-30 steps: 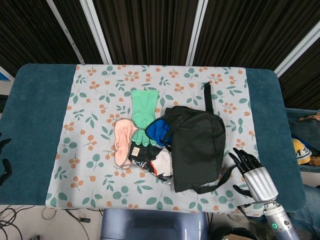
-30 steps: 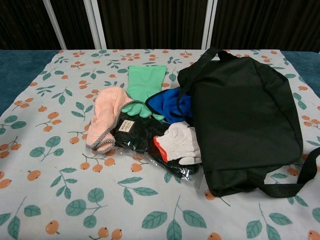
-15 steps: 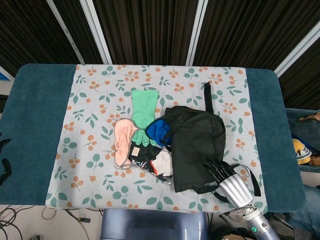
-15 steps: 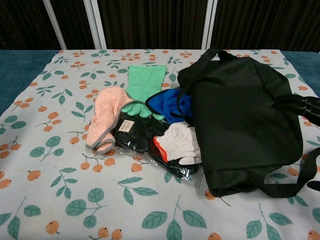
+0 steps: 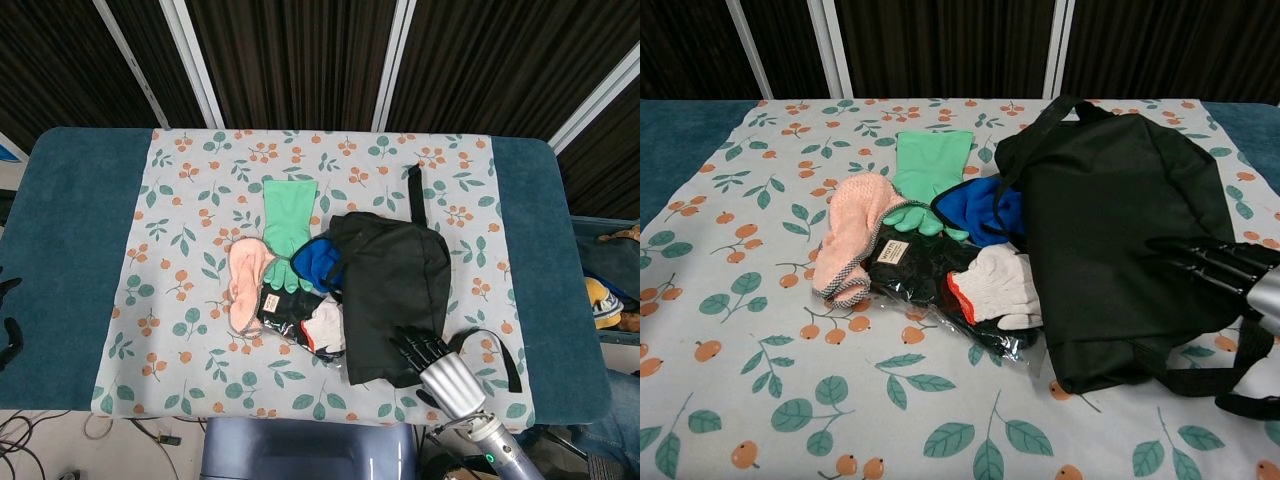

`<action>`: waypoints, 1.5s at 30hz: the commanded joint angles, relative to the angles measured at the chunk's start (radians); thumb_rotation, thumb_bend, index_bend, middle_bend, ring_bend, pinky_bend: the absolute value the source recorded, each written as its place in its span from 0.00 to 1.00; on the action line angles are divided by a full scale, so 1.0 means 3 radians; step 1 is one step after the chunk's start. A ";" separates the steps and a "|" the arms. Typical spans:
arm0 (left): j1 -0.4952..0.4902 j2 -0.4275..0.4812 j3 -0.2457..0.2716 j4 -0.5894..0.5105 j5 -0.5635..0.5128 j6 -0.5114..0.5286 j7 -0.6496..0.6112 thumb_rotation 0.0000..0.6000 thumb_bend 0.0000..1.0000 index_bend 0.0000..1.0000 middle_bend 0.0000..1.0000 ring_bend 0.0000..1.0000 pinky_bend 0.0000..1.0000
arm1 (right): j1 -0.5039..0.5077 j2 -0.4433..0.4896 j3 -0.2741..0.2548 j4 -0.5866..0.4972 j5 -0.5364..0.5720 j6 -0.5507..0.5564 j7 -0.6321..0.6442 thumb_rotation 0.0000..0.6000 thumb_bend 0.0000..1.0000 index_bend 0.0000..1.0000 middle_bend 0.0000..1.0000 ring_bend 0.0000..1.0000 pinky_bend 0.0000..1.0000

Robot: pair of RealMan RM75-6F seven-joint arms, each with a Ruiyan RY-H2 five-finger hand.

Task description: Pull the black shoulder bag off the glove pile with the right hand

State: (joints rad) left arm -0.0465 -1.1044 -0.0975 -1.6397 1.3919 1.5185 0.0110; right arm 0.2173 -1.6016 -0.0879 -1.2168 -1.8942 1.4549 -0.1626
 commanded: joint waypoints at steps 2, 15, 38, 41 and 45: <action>0.0003 -0.0005 -0.0006 0.0000 -0.0016 0.0003 0.0009 1.00 0.69 0.18 0.06 0.08 0.03 | 0.0032 -0.0130 0.0028 0.0165 0.0001 0.0040 0.0031 1.00 0.15 0.03 0.02 0.09 0.18; 0.0007 -0.0017 -0.0027 -0.0024 -0.0066 0.0012 0.0075 1.00 0.70 0.18 0.06 0.08 0.03 | 0.0150 -0.0578 0.0066 0.0804 -0.0004 0.0174 0.0299 1.00 0.15 0.03 0.02 0.05 0.17; 0.0004 -0.0013 -0.0048 -0.0068 -0.0123 -0.0003 0.0132 1.00 0.70 0.18 0.06 0.08 0.03 | 0.0452 -0.0896 0.0216 0.1057 0.0288 -0.0090 0.0495 1.00 0.53 0.38 0.38 0.36 0.23; 0.0003 -0.0011 -0.0049 -0.0075 -0.0128 -0.0006 0.0137 1.00 0.69 0.18 0.06 0.08 0.03 | 0.0460 -0.0933 0.0236 0.1077 0.0328 -0.0053 0.0594 1.00 0.61 0.46 0.43 0.42 0.28; 0.0003 -0.0007 -0.0051 -0.0088 -0.0137 -0.0012 0.0143 1.00 0.70 0.18 0.06 0.08 0.03 | 0.0481 -0.0937 0.0259 0.1095 0.0397 -0.0072 0.0683 1.00 0.70 0.55 0.52 0.50 0.36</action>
State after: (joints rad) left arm -0.0458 -1.1065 -0.1126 -1.6659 1.3509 1.5150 0.0540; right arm 0.3592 -1.8827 -0.0126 -0.8897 -1.7795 1.4353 0.0379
